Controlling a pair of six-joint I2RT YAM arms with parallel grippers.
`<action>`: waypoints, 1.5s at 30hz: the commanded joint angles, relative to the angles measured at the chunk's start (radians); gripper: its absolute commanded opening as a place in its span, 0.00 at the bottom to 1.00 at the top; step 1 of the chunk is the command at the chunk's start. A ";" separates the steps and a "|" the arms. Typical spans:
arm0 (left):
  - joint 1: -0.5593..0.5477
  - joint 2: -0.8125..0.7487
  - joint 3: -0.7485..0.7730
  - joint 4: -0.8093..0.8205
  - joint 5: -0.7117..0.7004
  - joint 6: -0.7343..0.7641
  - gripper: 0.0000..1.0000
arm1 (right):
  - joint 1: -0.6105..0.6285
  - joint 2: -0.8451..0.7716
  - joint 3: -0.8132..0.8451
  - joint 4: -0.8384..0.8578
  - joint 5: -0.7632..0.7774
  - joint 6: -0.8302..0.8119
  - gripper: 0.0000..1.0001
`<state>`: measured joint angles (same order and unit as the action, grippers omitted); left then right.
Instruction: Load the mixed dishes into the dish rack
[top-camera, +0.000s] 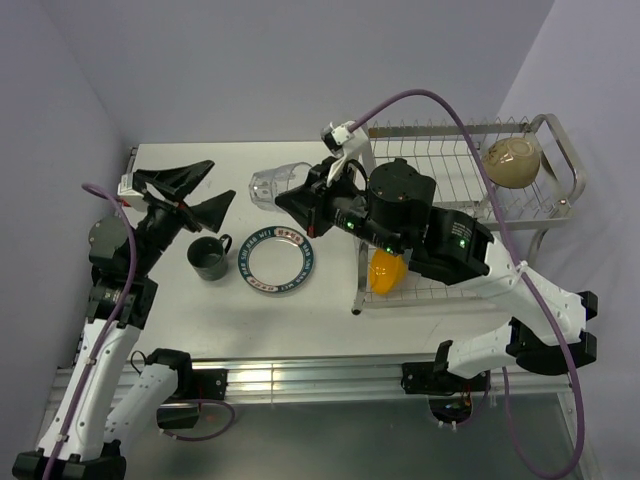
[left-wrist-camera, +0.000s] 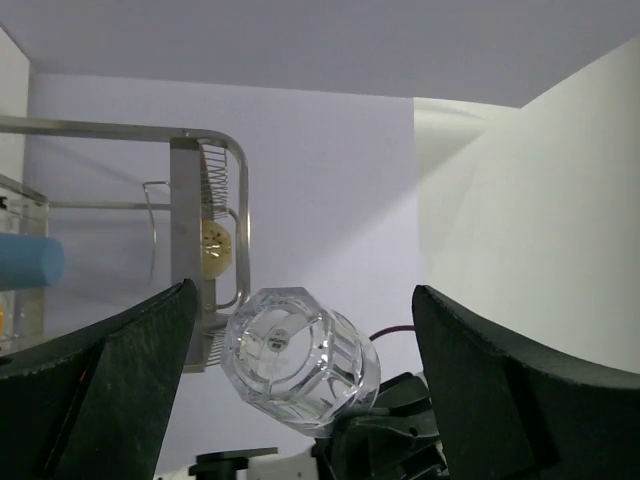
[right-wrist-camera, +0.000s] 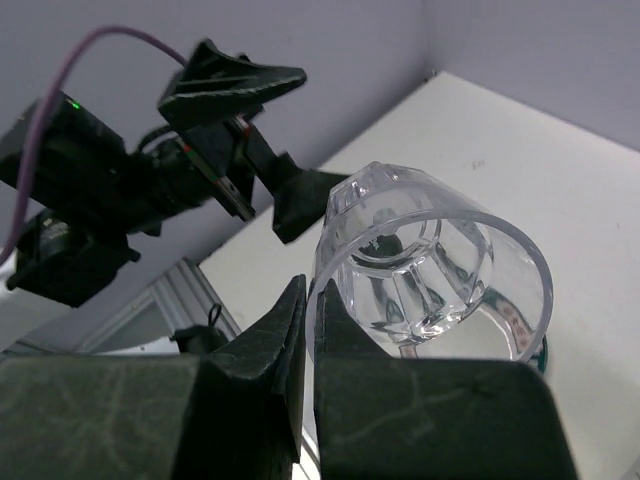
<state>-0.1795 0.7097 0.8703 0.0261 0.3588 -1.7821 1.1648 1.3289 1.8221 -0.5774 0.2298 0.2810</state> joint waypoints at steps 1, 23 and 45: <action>-0.003 0.017 0.021 0.210 -0.003 -0.284 0.96 | -0.001 -0.040 -0.058 0.288 -0.007 -0.072 0.00; -0.008 0.060 0.111 0.098 0.063 -0.335 0.99 | 0.010 0.056 0.005 0.406 -0.058 -0.143 0.00; -0.008 0.097 0.105 0.182 0.092 -0.347 0.99 | 0.045 0.136 0.115 0.389 -0.056 -0.172 0.00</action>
<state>-0.1848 0.8093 0.9634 0.1284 0.4328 -1.9839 1.2045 1.4380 1.8786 -0.2619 0.1818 0.1310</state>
